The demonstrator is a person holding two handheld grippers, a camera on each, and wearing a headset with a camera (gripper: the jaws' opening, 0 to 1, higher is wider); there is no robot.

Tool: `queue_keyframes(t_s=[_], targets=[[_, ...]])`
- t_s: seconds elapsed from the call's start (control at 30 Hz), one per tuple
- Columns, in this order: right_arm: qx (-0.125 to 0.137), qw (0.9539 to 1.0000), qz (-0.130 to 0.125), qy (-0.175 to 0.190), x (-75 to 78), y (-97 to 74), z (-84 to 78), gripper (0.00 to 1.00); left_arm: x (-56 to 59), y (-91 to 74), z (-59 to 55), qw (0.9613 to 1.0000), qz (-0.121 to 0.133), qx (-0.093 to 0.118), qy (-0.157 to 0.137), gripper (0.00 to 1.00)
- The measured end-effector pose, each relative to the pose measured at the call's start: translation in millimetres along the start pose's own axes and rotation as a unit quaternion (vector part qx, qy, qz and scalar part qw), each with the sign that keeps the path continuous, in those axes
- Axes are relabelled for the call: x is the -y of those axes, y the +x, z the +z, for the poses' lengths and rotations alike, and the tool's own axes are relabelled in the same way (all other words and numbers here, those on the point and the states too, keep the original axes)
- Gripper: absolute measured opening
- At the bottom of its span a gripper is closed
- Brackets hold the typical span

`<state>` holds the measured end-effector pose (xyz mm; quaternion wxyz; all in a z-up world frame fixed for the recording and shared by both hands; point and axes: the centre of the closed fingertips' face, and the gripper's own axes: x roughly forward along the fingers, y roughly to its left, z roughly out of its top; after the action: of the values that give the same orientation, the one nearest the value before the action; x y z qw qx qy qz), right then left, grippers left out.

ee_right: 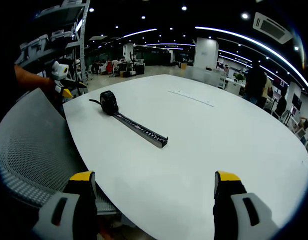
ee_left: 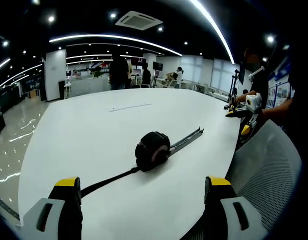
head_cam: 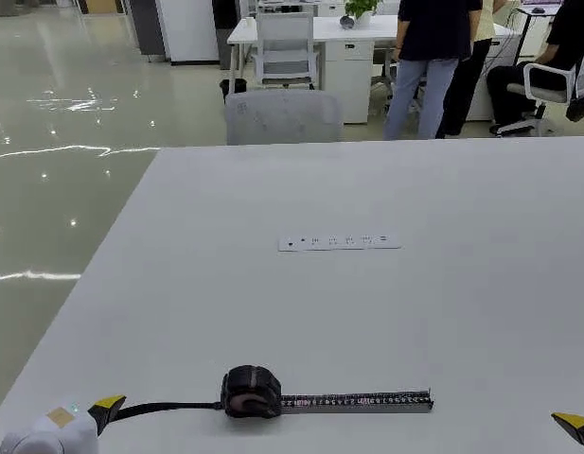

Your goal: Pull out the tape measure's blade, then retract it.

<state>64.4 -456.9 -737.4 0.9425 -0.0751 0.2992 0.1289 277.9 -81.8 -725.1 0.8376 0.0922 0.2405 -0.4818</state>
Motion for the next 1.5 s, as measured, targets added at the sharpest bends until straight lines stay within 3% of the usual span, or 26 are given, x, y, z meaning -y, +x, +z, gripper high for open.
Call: queue_keyframes(t_s=[0.53, 0.87, 1.07, 1.2, 1.23, 1.3, 1.5], targets=[[-0.006, 0.9999, 0.009, -0.012, 0.3, 6.4, 6.4, 1.0, 0.2, 2.1, 5.8, 1.0, -0.001, 0.0, -0.004, 1.0], [-0.001, 0.9993, 0.019, -0.031, -2.0, 6.2, 19.5, 1.0, 6.9, 10.9, 22.1, 0.9999, 0.009, 0.007, -0.006, 1.0], [-0.004, 0.9982, 0.031, -0.051, -2.6, 8.4, 27.8, 0.99, 20.3, 21.4, 24.1, 0.9992, 0.002, -0.013, -0.037, 0.97], [-0.015, 0.9961, 0.05, -0.071, 3.4, 15.0, 29.2, 1.0, 32.0, 33.3, 27.5, 0.9994, 0.001, -0.02, -0.03, 0.98], [-0.018, 0.9957, 0.049, -0.077, 6.6, 16.2, 31.2, 1.0, 33.6, 36.5, 29.2, 0.9994, 0.004, -0.019, -0.029, 0.99], [-0.02, 0.995, 0.056, -0.08, 7.1, 16.9, 34.9, 1.0, 27.7, 39.3, 30.6, 0.9988, 0.033, -0.019, -0.032, 0.99], [-0.026, 0.9905, 0.084, -0.105, 7.5, 22.8, 49.5, 1.0, 29.5, 48.8, 39.0, 0.9976, 0.059, -0.014, -0.035, 1.0]])
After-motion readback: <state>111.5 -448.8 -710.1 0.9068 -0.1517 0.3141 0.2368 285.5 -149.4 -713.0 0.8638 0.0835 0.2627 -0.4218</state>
